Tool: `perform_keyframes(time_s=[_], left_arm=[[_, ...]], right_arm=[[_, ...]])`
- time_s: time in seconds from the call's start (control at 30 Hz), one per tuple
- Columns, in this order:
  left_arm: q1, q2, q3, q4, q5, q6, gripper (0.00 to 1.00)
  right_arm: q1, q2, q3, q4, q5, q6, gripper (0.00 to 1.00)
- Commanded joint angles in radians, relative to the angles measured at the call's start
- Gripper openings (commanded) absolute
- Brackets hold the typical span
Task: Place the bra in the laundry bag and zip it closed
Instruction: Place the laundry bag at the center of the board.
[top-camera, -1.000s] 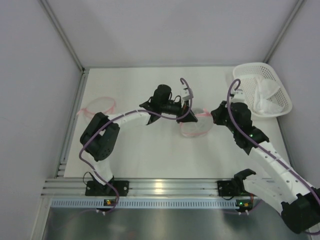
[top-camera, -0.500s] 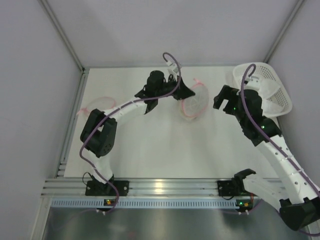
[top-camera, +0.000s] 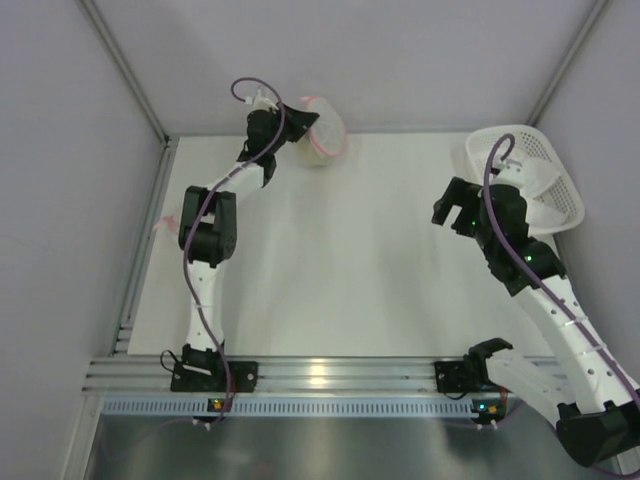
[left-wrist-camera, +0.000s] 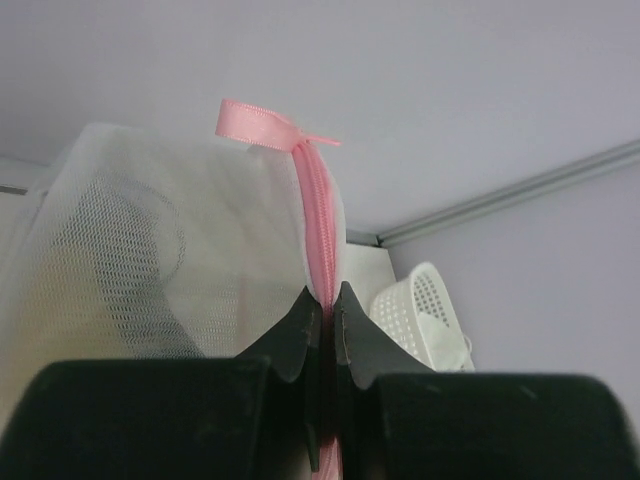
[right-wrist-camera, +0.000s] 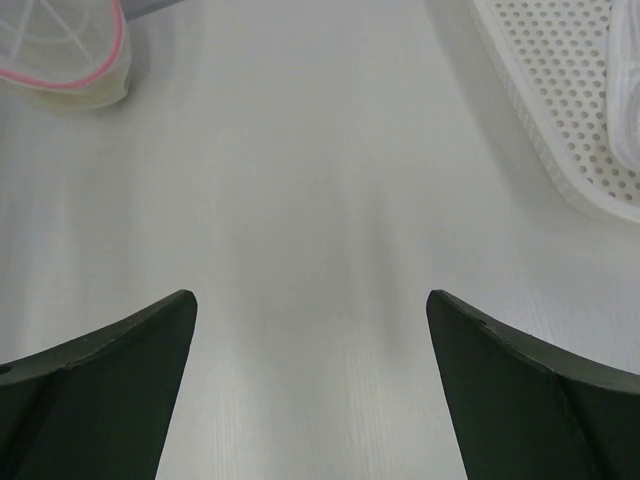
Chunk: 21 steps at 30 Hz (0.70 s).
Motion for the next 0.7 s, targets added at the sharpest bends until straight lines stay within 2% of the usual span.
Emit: perform_keyframes(time_s=[0.0, 0.07, 0.17, 0.23, 0.27, 0.3, 0.37, 0.4, 0.5, 0.57, 0.67], left_arm=[[0.023, 0.063, 0.063, 0.127, -0.073, -0.148, 0.00], [0.051, 0.076, 0.015, 0.156, -0.084, -0.197, 0.00], [0.069, 0.036, -0.088, 0.161, -0.122, -0.184, 0.00], [0.080, 0.011, -0.153, 0.161, -0.141, -0.152, 0.08], [0.084, -0.001, -0.175, 0.161, -0.145, -0.141, 0.19], [0.090, -0.032, -0.195, 0.161, -0.147, -0.135, 0.42], [0.115, -0.091, -0.253, 0.159, -0.153, -0.107, 0.62], [0.123, -0.117, -0.270, 0.135, -0.156, -0.096, 0.81], [0.164, -0.246, -0.304, 0.028, -0.191, 0.009, 0.86], [0.179, -0.361, -0.303, -0.133, -0.261, 0.147, 0.90], [0.180, -0.475, -0.251, -0.381, -0.276, 0.328, 0.94]], right_arm=[[-0.015, -0.008, 0.036, -0.015, -0.008, -0.005, 1.00], [-0.013, 0.000, 0.052, -0.044, 0.018, 0.000, 0.99], [-0.015, 0.009, 0.062, -0.064, 0.043, -0.005, 0.99], [-0.016, 0.013, 0.064, -0.065, 0.032, -0.005, 0.99], [-0.015, 0.013, 0.064, -0.065, 0.025, -0.005, 1.00], [-0.015, 0.013, 0.065, -0.067, 0.019, -0.005, 0.99], [-0.015, 0.022, 0.070, -0.070, 0.006, -0.008, 0.99], [-0.015, 0.026, 0.073, -0.072, 0.003, -0.011, 0.99], [-0.015, 0.045, 0.101, -0.098, 0.017, -0.009, 0.99], [-0.019, 0.059, 0.125, -0.104, 0.020, 0.000, 0.99], [-0.036, 0.088, 0.151, -0.076, -0.003, -0.002, 0.99]])
